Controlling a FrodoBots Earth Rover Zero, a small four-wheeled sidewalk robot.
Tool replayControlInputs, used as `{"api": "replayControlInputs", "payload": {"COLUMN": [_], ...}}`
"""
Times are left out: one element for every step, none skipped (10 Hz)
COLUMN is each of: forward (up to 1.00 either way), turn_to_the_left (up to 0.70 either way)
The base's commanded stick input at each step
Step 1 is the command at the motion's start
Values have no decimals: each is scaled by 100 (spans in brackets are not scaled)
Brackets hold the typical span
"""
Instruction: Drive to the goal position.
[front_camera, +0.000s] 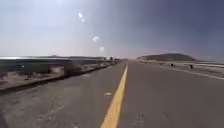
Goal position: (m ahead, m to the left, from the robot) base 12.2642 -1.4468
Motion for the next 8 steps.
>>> {"api": "replayControlInputs", "payload": {"forward": [50, 50, 50, 50, 50, 50, 50, 50], "turn_to_the_left": [0, 0, 0, 0, 0, 0, 0, 0]}}
